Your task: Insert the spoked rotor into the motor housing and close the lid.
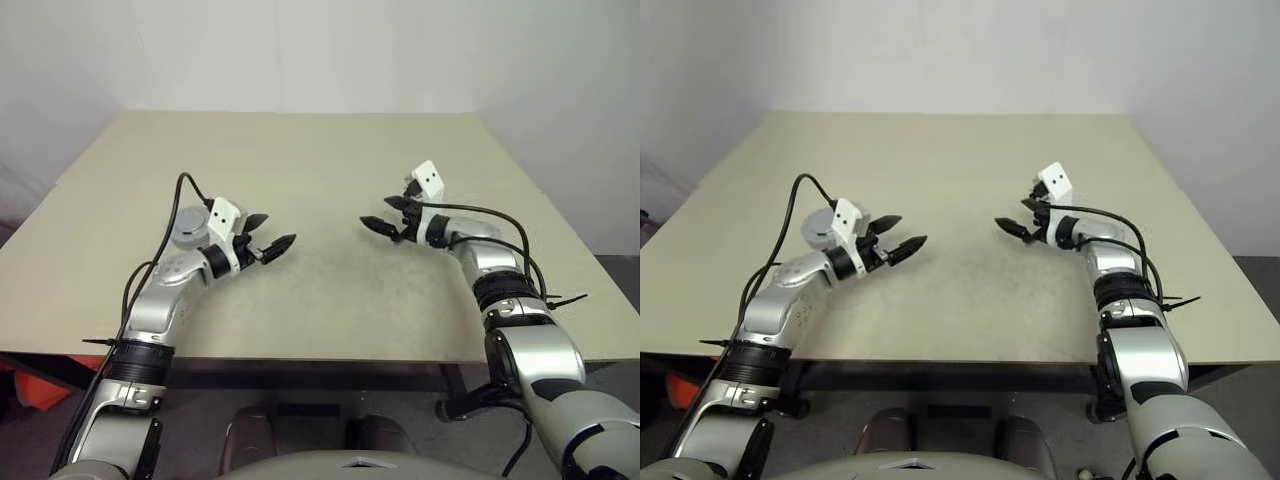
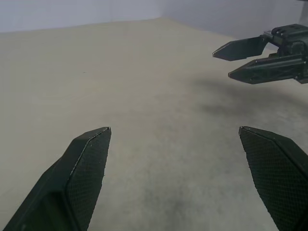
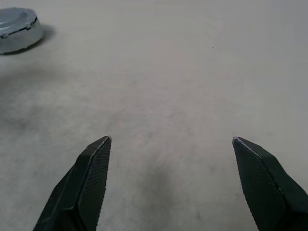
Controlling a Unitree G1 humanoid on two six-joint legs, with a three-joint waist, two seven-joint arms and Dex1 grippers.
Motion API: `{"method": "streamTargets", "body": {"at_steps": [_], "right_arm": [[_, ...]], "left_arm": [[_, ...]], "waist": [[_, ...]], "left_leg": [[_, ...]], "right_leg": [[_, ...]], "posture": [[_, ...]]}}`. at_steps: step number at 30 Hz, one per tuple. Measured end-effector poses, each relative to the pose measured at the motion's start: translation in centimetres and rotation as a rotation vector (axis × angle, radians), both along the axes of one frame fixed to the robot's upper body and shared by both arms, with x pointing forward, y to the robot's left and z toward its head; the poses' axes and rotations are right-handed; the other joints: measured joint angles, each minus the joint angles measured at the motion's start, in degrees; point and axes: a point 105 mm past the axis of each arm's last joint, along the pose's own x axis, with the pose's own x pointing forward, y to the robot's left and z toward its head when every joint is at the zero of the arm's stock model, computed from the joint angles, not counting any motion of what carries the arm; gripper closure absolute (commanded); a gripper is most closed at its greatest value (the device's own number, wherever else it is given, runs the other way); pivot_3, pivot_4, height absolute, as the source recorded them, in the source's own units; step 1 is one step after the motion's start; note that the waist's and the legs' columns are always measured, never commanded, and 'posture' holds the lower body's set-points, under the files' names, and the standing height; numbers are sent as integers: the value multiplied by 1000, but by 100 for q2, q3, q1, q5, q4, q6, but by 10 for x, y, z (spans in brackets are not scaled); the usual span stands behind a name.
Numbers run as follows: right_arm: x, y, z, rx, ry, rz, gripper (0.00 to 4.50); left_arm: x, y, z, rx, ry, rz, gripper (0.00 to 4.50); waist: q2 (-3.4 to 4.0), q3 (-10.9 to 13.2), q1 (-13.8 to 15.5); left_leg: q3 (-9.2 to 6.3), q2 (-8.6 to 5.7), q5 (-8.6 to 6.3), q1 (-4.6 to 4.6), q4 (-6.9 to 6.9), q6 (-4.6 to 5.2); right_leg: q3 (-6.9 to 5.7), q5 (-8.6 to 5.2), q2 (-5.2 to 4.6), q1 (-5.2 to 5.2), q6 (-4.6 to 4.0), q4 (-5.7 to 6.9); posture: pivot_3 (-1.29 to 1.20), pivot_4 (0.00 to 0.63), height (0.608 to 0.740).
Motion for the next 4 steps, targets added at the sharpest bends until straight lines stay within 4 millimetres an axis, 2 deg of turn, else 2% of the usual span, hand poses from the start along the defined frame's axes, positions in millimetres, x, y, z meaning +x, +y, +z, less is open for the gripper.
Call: {"method": "streamTargets", "body": {"at_steps": [4], "right_arm": [[0,1,3,-27,-30,6,27]], "left_arm": [[0,-1,-4,5,12,2,0]], "waist": [[0,0,-2]], "left_leg": [[0,0,-6,4,5,10]], "right_leg": [[0,0,0,4,0,4]], "posture": [[0,0,740]]}}
